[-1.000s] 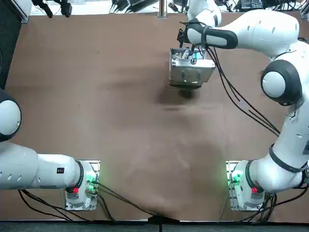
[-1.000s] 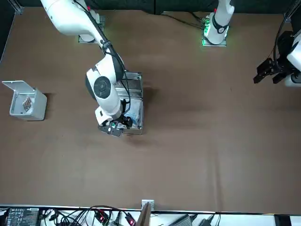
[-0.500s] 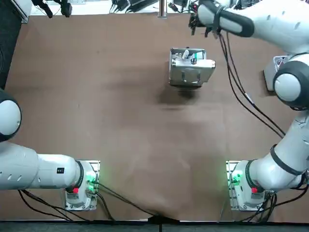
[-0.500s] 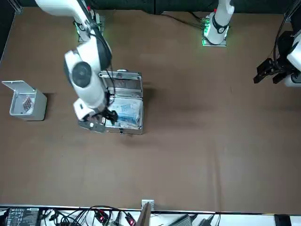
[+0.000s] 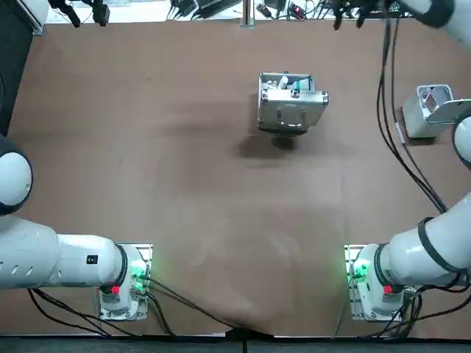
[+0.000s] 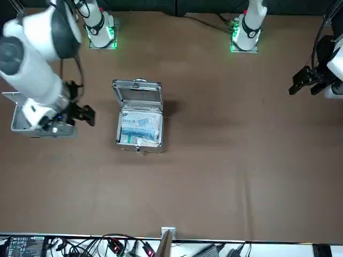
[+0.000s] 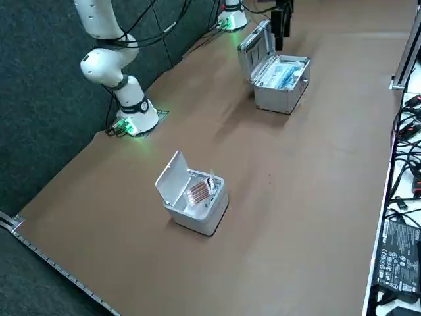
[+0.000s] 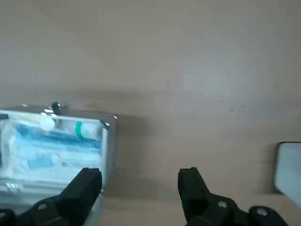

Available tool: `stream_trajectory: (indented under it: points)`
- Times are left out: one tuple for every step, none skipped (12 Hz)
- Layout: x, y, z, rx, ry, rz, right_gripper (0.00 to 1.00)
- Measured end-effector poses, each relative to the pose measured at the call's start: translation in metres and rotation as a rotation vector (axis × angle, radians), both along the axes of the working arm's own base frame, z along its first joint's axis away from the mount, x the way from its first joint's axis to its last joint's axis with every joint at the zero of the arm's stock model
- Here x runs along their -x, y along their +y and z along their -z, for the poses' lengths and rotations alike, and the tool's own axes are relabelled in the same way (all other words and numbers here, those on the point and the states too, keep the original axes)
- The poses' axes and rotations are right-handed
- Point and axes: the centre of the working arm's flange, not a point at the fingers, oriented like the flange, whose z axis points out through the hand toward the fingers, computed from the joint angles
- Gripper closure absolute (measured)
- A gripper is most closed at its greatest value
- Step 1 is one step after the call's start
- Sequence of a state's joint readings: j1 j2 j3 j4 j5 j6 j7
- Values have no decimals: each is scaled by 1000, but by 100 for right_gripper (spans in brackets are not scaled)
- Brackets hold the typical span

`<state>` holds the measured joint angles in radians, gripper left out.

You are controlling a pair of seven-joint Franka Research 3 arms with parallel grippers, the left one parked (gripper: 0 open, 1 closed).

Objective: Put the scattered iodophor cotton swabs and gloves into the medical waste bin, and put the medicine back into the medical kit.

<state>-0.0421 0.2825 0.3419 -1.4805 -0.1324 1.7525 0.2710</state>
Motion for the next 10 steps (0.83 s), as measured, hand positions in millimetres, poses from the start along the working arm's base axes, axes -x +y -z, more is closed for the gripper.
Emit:
stream_trajectory:
  points:
    - [2, -18, -12, -4, 1, -23, 0]
    - [5, -30, -23, -6, -2, -31, 0]
    - [10, -38, -34, -3, -3, -32, 0]
    - [24, -46, -53, 14, 11, -24, 0]
    - [30, -50, -61, 19, 18, -18, 0]
    - [35, -55, -67, 21, 22, -8, 0]
    - [40, -63, -73, 16, 31, 9, 0]
    - [45, -75, -78, -1, 44, 22, 0]
    - [50, -91, -82, -21, 57, 31, 0]
    - [55, -108, -87, -36, 65, 33, 0]
